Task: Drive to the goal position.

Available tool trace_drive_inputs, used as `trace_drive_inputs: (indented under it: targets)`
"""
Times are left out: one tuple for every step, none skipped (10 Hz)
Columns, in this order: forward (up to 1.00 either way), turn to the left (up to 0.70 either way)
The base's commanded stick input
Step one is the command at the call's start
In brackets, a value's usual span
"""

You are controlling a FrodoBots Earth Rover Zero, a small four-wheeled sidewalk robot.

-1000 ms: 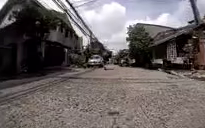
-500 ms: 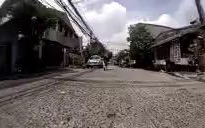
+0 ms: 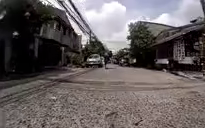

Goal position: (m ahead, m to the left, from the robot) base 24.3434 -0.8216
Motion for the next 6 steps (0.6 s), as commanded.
trace_drive_inputs:
  targets:
    - [0.70,-0.02]
    - [0.70,-0.21]
    - [0.70,0.00]
    - [0.70,0.00]
    - [0.70,0.00]
    - [0.70,0.00]
